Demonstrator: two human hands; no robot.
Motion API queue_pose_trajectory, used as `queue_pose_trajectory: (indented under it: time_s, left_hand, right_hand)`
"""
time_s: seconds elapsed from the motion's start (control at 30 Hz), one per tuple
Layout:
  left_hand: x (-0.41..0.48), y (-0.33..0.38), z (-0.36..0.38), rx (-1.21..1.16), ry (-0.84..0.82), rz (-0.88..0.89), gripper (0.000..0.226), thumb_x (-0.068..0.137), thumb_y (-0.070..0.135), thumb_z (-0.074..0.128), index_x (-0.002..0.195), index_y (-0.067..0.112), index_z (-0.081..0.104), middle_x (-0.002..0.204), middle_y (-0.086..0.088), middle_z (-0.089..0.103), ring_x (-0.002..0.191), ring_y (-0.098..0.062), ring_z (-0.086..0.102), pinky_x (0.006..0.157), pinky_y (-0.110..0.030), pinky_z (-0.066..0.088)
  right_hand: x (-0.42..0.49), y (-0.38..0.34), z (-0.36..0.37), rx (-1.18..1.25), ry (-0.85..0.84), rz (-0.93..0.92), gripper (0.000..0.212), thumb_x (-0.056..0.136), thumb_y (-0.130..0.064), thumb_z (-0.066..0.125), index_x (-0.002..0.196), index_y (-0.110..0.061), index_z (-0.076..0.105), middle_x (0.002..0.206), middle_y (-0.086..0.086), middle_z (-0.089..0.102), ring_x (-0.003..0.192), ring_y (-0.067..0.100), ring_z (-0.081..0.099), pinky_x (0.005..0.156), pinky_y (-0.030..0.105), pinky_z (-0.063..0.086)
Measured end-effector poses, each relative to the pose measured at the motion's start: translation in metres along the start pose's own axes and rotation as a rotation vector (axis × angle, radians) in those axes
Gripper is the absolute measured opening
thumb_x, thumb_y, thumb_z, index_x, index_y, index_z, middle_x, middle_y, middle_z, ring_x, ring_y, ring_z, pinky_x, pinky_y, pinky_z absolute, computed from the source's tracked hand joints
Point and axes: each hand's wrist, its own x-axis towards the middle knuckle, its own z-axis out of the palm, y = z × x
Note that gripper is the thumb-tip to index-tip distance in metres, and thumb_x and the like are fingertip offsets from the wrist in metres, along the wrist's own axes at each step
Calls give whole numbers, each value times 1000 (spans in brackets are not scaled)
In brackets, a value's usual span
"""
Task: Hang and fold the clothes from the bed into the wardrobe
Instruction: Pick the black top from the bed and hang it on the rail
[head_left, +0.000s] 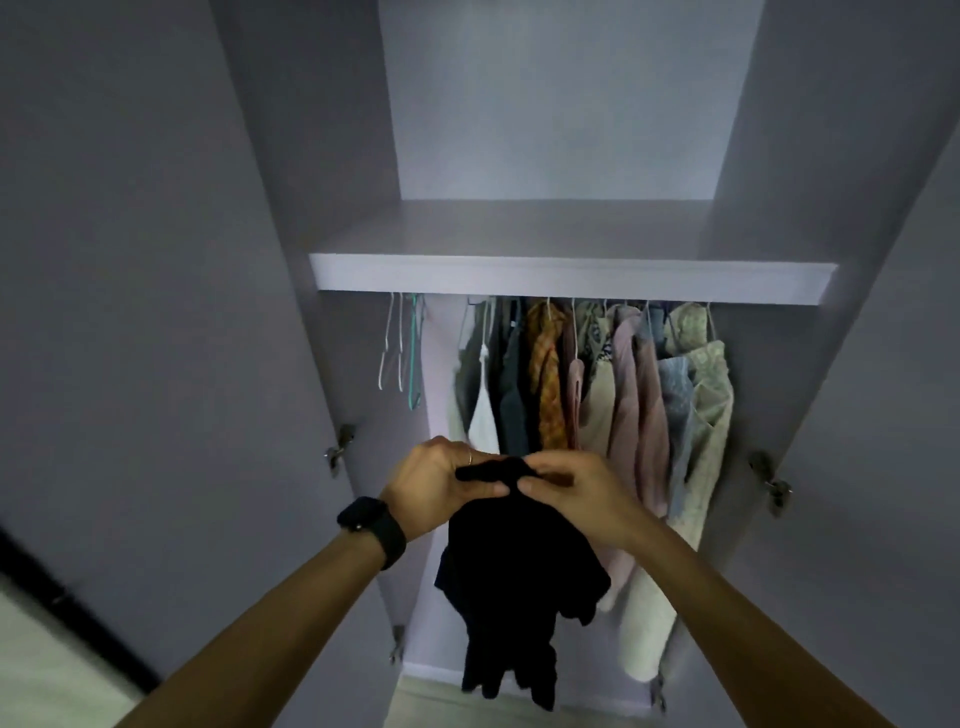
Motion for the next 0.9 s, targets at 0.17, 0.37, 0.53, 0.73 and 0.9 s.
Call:
queue_pose_trajectory:
  time_s: [0.17,0.37,0.53,0.73,0.9]
  left_hand:
    - [-11,-24,-42,99,92,-42,17,88,43,73,103,34,75,90,12,72,81,-5,66,74,-34,54]
    - [-13,-49,-79,497,118,0,25,97,40,52,117,29,61,110,5,64,104,-21,58,88,-39,44]
    - [-12,-79,-101,885,58,-82,44,100,42,39,142,29,43,138,0,45,130,-26,39,114,-44,20]
    - [11,-117,-124,1334,-66,-273,48,102,33,32,150,37,32,165,-15,3,145,-41,-32,96,-67,-38]
    - [29,-160,-127,1541,-63,-388,47,104,39,24,150,41,30,162,-17,-23,140,-49,-35,90,-70,-40]
  right_hand:
    - [38,-32,33,36,-52,-54,18,94,-17,69,110,-22,78,105,-9,77,105,11,70,99,37,53]
    - [77,-43,59,57,-50,-3,25,89,-26,77,114,-25,74,103,-14,75,99,1,69,88,20,53]
    - [116,-24,62,-83,-47,84,36,92,-39,71,126,-27,65,116,-14,68,111,5,63,91,20,49]
    - [201,8,77,-267,38,173,48,94,-50,61,133,-22,54,130,-3,61,118,17,59,98,26,43]
    - [285,43,113,-294,74,194,61,98,-47,55,145,-11,40,145,13,51,128,32,53,105,36,44]
